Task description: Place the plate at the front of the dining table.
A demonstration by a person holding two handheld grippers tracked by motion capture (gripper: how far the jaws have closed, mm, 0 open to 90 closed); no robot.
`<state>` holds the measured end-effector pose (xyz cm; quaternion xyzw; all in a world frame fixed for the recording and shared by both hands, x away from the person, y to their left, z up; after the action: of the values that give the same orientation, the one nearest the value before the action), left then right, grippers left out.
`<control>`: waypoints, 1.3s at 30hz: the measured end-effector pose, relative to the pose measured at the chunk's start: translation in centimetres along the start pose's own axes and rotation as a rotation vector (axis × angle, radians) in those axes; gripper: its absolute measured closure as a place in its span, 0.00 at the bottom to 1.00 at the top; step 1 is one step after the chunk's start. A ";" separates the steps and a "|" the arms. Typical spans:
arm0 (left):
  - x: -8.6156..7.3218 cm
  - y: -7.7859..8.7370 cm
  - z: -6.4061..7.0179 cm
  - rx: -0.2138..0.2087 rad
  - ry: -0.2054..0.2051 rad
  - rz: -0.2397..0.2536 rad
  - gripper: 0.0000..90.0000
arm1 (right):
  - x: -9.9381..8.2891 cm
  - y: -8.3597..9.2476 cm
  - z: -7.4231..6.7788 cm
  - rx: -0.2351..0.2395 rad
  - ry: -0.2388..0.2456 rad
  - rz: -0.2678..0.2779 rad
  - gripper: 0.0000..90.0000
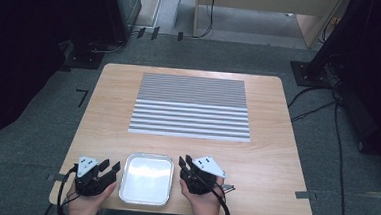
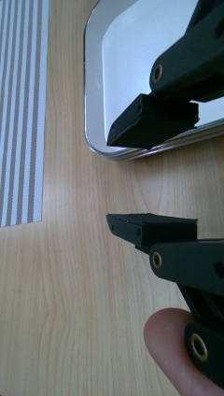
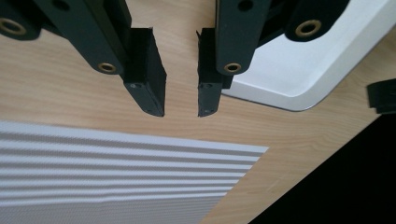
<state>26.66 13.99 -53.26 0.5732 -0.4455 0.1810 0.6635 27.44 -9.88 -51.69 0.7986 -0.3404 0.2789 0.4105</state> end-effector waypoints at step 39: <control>-1.5 -1.4 3.0 -0.049 -0.143 -0.092 0.90 | -4.7 -1.8 -1.0 -0.054 -0.107 -0.113 0.98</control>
<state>25.74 11.25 -55.50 0.5883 -0.4691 0.0982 0.6513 25.83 -6.74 -55.42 0.8191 -0.3236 0.2029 0.4280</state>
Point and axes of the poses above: each handheld gripper's, and its own axes: y roughly backward along the jaws, x roughly out of its top, z roughly to its right, the point moved 9 cm from there along -y, roughly forward along the jaws, and after that the axes turned 15 degrees about -y, right-handed, at the moved point
